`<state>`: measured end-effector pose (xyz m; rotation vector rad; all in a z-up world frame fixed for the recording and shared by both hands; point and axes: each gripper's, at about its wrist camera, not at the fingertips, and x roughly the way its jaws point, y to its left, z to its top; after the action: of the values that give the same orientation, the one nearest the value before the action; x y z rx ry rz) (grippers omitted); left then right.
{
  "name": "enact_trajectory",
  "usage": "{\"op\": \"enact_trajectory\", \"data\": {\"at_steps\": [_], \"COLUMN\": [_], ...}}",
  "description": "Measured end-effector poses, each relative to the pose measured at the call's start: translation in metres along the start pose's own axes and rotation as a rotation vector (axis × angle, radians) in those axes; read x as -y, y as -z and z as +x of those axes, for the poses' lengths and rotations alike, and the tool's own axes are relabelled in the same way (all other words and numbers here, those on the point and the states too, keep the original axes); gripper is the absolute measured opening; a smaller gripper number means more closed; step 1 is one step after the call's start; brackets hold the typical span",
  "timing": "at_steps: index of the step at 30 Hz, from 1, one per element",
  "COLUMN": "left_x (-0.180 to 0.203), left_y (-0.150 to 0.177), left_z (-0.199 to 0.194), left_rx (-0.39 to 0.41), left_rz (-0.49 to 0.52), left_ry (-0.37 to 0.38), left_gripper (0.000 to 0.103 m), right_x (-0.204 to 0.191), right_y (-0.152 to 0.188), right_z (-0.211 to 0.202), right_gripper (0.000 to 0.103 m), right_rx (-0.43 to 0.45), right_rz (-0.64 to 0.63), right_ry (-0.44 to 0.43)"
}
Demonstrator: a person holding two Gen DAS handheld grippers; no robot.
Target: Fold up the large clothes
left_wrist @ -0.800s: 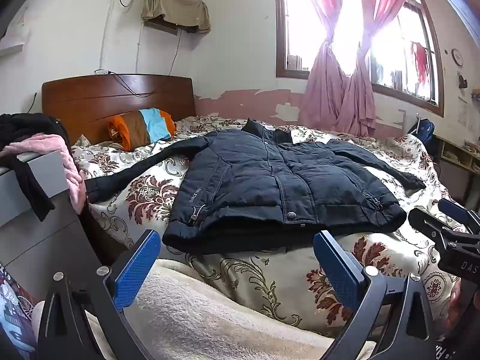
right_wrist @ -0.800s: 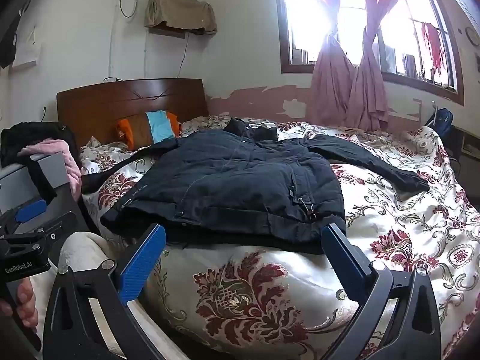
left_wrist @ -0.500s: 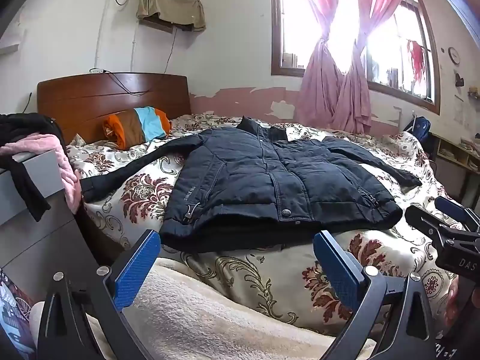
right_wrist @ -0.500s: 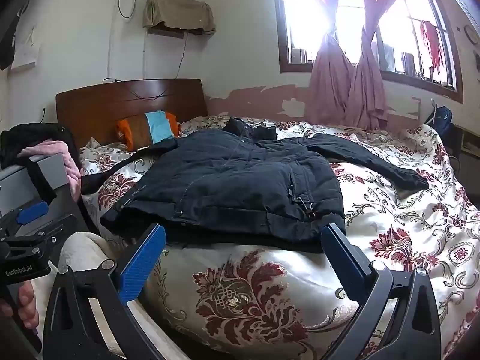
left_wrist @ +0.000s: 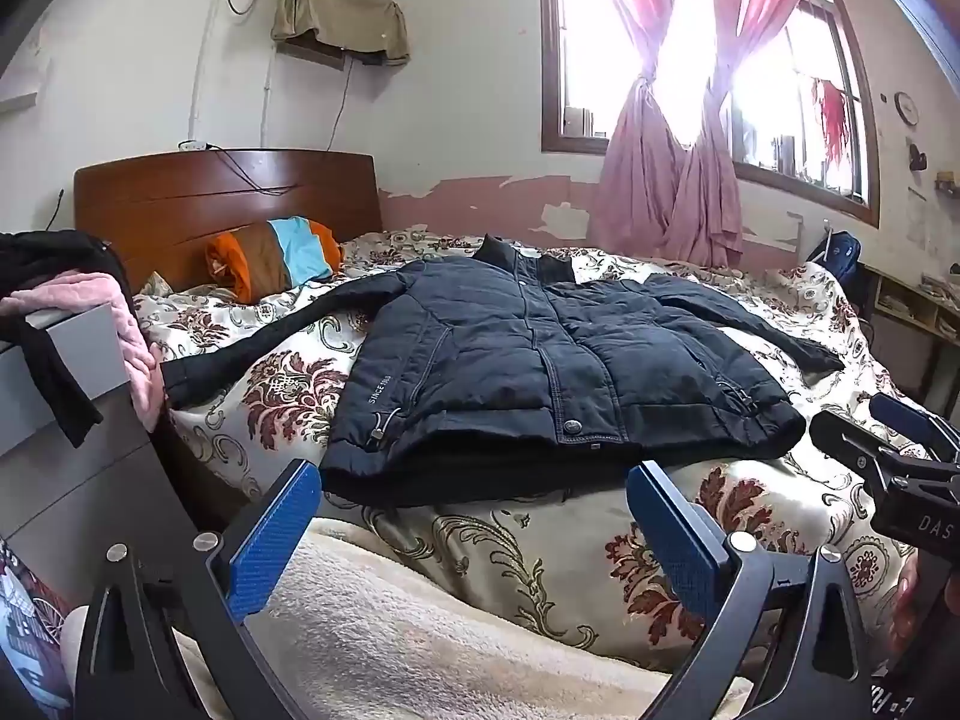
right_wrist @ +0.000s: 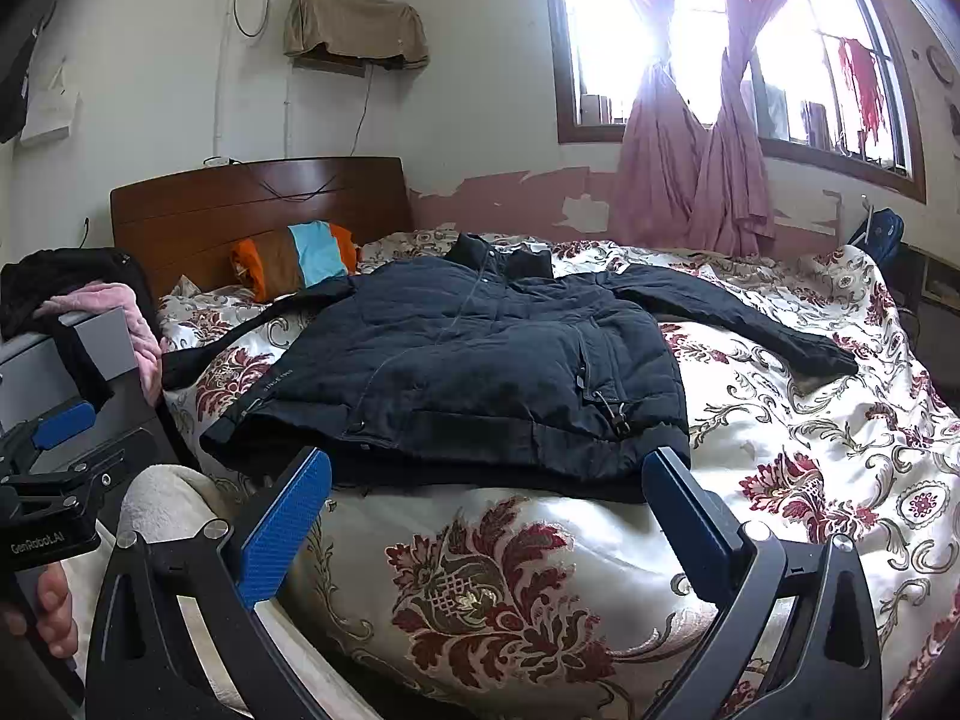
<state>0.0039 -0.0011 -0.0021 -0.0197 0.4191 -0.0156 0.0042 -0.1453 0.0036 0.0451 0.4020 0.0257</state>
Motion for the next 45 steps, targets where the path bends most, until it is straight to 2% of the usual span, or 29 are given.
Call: {"op": "enact_trajectory", "data": {"at_steps": [45], "left_x": [0.002], "left_y": [0.0001], "left_z": [-0.001], "left_rx": [0.004], "left_rz": [0.005], "left_ry": [-0.004], "left_gripper": [0.103], "right_x": [0.0058], "right_y": [0.0032], "right_z": [0.0022], "right_gripper": [0.102], "right_rx": [-0.007], "right_rz": [0.011], "right_ry": [-0.001]}}
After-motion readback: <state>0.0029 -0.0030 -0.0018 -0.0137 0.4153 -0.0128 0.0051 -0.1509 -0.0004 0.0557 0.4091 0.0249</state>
